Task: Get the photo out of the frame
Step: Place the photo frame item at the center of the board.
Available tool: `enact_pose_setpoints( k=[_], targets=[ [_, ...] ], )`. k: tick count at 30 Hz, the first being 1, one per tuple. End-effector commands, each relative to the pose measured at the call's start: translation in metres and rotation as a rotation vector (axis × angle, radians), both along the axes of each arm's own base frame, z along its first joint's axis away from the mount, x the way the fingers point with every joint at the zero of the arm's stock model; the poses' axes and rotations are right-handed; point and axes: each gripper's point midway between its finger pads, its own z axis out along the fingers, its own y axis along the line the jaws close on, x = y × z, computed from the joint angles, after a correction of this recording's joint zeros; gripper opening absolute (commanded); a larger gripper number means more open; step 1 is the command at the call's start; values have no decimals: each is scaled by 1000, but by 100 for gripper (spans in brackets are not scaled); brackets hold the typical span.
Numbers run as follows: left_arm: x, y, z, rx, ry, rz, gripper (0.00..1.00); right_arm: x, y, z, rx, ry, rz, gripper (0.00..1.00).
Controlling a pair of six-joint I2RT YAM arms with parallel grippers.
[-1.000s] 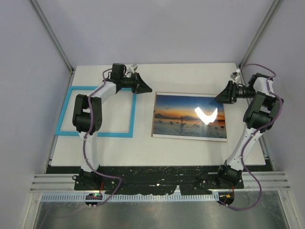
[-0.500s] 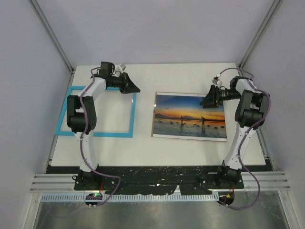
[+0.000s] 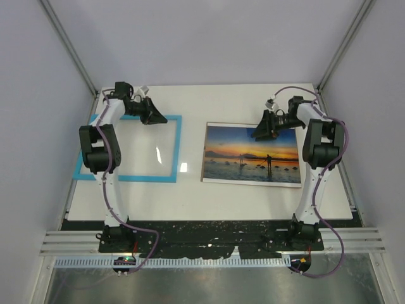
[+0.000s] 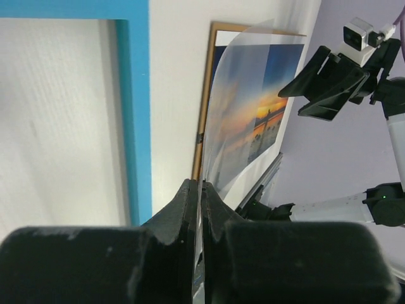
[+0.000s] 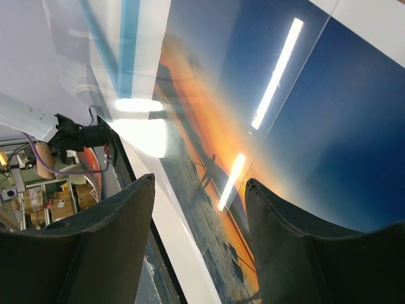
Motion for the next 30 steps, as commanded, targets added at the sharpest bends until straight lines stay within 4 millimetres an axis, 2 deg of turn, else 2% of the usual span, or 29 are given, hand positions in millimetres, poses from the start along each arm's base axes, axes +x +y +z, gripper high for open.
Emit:
enact_pose_setpoints(
  k=[1,6,11,13,14,17,21,30],
  targets=[
    [5,30,2,35,-15,4,8,9,13,21,-8,-65,9,64],
    [12,55,-6,82,-14,13,8,4,26,15,-39,-64,39,64],
    [21,83,-9,140,-20,29,9,0,42,19,-53,-81,68,64],
    [24,93,-11,166,-27,26,8,1,42,20,-66,-92,67,64],
    [26,99,-10,179,-38,28,9,-3,54,20,-71,-95,95,64],
    [27,113,-14,199,-38,19,9,-5,66,23,-75,-107,114,64],
    [24,134,-19,232,-28,18,9,1,81,26,-75,-134,122,64],
    [5,164,-29,304,-30,-28,8,15,122,34,-88,-185,146,64]
  ],
)
